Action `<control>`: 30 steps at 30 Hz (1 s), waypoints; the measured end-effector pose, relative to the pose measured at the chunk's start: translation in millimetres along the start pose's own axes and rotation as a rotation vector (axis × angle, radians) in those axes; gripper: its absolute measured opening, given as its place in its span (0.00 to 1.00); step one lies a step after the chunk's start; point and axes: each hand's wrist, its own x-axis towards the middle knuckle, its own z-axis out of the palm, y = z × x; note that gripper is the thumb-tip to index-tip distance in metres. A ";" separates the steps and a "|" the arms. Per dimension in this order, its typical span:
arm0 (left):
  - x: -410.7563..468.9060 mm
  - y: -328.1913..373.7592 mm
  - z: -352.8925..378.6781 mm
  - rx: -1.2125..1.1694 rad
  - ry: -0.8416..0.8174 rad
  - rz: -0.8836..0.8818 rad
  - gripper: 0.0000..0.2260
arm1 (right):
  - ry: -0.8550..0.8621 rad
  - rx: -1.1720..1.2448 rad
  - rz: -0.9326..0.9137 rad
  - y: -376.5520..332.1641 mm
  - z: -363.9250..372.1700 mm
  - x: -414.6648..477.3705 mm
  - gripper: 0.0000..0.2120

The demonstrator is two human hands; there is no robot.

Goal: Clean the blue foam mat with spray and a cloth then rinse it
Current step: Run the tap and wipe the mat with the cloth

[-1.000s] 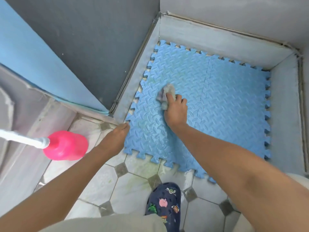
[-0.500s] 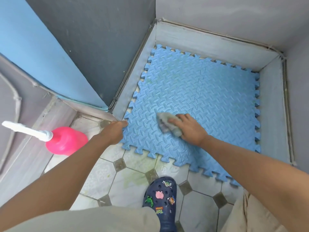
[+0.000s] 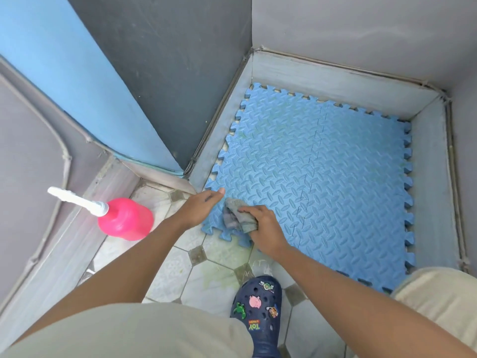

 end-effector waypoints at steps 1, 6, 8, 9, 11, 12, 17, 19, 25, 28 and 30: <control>-9.9 5.5 1.1 -0.089 -0.045 -0.008 0.31 | 0.010 0.136 0.026 -6.6 -4.5 4.8 0.26; -35.5 9.8 4.0 -0.409 -0.059 -0.002 0.30 | -0.229 0.467 0.031 -52.0 -7.9 11.8 0.36; -33.9 3.7 -10.2 -0.429 0.056 -0.057 0.27 | -0.338 0.511 0.006 -56.9 -2.7 13.0 0.41; -32.5 -0.3 -20.0 -0.400 0.132 -0.090 0.23 | -0.362 0.518 0.006 -59.2 -0.9 14.4 0.42; -28.4 -10.5 -40.0 -0.322 0.304 -0.168 0.16 | -0.361 0.485 0.022 -62.4 0.4 18.5 0.40; -26.9 -14.9 -49.7 -0.277 0.376 -0.201 0.13 | -0.356 0.463 0.024 -62.7 0.2 20.4 0.38; -21.7 -40.6 -98.4 -0.151 0.601 -0.310 0.12 | -0.365 0.324 0.047 -46.5 -0.8 22.4 0.24; -21.6 -48.3 -107.5 -0.177 0.787 -0.306 0.13 | -0.368 0.267 0.055 -36.2 -1.9 19.9 0.20; -9.3 -21.5 -88.9 0.155 0.618 -0.401 0.36 | -0.250 0.199 0.105 -16.8 -10.8 16.3 0.16; -4.8 5.6 -69.2 0.541 0.427 -0.307 0.29 | -0.175 0.160 0.123 -11.0 -17.6 18.3 0.17; 2.4 12.8 -53.9 0.578 0.345 -0.272 0.27 | -0.145 0.137 0.145 -9.5 -24.1 19.0 0.15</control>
